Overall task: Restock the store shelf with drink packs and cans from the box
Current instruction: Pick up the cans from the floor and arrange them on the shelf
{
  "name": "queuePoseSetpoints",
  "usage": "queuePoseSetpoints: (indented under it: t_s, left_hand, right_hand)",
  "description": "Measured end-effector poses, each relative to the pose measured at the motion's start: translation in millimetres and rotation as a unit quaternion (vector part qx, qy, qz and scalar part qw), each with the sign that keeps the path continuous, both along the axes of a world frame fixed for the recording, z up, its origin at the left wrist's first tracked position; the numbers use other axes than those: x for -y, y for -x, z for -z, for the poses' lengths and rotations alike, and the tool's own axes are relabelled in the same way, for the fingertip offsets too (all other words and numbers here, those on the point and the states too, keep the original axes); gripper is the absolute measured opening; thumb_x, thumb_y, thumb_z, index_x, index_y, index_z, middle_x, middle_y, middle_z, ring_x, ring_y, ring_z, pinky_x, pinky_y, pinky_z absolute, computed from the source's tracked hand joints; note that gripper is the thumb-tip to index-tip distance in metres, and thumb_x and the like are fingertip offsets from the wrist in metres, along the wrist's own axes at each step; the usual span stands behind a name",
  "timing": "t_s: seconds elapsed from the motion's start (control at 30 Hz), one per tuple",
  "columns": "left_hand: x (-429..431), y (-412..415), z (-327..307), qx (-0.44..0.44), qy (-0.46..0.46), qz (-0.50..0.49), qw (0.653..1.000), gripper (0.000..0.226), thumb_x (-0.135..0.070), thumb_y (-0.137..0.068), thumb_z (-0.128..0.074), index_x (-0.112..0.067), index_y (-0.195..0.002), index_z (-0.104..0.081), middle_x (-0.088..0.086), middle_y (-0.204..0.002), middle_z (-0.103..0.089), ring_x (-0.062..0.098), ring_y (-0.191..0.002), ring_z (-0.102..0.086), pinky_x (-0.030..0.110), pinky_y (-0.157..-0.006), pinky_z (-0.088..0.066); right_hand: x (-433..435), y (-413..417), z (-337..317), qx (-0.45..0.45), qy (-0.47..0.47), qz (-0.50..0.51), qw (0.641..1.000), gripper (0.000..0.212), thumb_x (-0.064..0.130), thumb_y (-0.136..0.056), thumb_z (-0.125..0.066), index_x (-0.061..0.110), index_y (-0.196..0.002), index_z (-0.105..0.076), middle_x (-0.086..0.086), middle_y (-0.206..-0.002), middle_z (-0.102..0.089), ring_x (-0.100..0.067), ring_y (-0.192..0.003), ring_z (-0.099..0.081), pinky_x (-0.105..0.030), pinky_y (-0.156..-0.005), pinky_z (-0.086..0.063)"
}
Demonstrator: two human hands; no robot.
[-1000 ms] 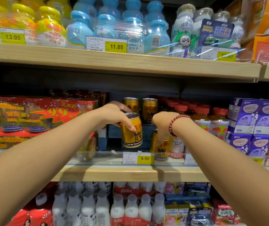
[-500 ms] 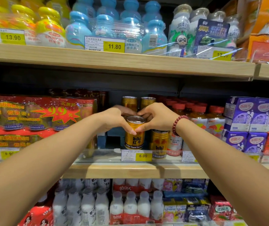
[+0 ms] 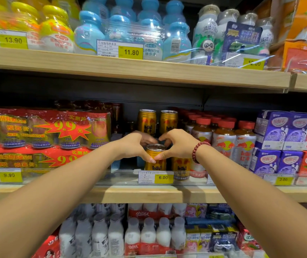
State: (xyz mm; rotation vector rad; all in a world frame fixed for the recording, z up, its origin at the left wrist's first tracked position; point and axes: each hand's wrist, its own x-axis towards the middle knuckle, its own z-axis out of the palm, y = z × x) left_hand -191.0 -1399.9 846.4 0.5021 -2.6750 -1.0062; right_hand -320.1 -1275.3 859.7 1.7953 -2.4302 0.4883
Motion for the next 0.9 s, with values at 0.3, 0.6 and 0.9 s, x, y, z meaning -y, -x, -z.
queuePoseSetpoints:
  t_s: [0.3, 0.6, 0.9]
  left_hand:
    - [-1, -5, 19, -0.063, 0.008, -0.051, 0.997, 0.079, -0.026, -0.066, -0.085, -0.009, -0.135, -0.050, 0.007, -0.127, -0.062, 0.018, -0.113, -0.059, 0.029, -0.096, -0.048]
    - [-43, -33, 34, -0.349, -0.008, -0.081, 0.934, 0.018, -0.011, -0.079, -0.074, -0.011, -0.096, -0.068, -0.001, -0.087, -0.066, 0.005, -0.078, -0.059, 0.004, -0.065, -0.046]
    - [-171, 1, 126, -0.158, -0.135, 0.118, 0.971, 0.015, -0.006, -0.078, -0.075, -0.016, -0.082, -0.064, -0.001, -0.073, -0.064, 0.005, -0.066, -0.063, 0.028, -0.070, -0.053]
  right_hand:
    - [-13, -18, 9, 0.010, 0.006, 0.054, 0.998, 0.072, 0.046, -0.081, -0.067, 0.013, -0.140, -0.041, -0.006, -0.141, -0.049, -0.021, -0.128, -0.047, -0.032, -0.101, -0.042]
    - [-99, -51, 62, 0.055, 0.283, 0.118, 0.950, 0.048, 0.024, -0.088, -0.063, 0.014, -0.132, -0.050, -0.003, -0.128, -0.055, -0.015, -0.119, -0.049, -0.028, -0.100, -0.040]
    - [-252, -89, 189, 0.200, 0.246, 0.325, 0.891, 0.037, 0.020, -0.089, -0.061, 0.013, -0.125, -0.055, -0.004, -0.113, -0.060, -0.016, -0.103, -0.056, -0.037, -0.094, -0.049]
